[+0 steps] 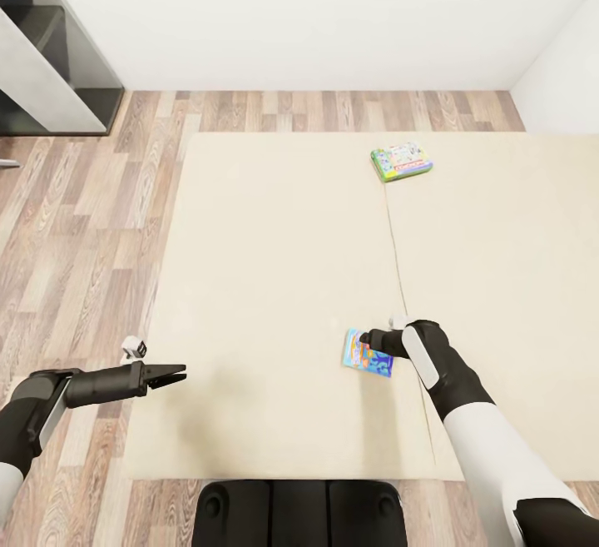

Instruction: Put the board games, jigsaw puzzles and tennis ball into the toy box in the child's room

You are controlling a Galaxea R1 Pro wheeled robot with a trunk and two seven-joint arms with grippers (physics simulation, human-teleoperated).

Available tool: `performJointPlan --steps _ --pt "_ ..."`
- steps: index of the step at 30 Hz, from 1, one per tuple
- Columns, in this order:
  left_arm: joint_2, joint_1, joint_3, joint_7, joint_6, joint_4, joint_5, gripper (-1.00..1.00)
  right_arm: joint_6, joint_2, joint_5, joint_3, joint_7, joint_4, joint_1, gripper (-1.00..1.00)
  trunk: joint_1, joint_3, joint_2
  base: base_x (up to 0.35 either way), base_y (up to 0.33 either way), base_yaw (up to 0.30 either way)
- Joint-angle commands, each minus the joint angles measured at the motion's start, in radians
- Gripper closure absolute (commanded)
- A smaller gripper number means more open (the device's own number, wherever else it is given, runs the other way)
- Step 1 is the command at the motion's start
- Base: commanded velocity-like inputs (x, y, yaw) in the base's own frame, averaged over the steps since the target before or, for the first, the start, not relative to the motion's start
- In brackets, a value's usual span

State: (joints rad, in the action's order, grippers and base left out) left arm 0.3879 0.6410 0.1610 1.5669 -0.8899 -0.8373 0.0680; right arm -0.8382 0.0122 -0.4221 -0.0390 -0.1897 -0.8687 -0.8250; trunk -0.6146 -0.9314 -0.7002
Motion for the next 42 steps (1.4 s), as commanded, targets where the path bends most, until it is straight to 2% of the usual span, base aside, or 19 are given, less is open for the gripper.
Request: performJointPlan --steps 1,20,42 --pt "0.0 0.0 0.0 0.004 -0.011 0.0 0.0 -1.0 -0.002 0.001 -0.011 -0.004 -0.01 -0.001 0.0 -1.0 0.0 -0.001 -0.001 0.0 0.0 0.0" --pt "0.0 0.0 0.0 0.004 -0.006 0.0 0.001 -1.0 -0.002 0.0 -0.011 -0.007 -0.01 -0.006 0.0 -1.0 0.0 -0.013 -0.001 0.0 0.0 0.0" --pt "-0.001 0.0 0.007 0.004 -0.004 0.0 0.0 -1.0 -0.001 0.0 -0.01 -0.007 -0.01 -0.009 0.0 -1.0 0.0 -0.014 -0.001 0.0 0.016 0.0"
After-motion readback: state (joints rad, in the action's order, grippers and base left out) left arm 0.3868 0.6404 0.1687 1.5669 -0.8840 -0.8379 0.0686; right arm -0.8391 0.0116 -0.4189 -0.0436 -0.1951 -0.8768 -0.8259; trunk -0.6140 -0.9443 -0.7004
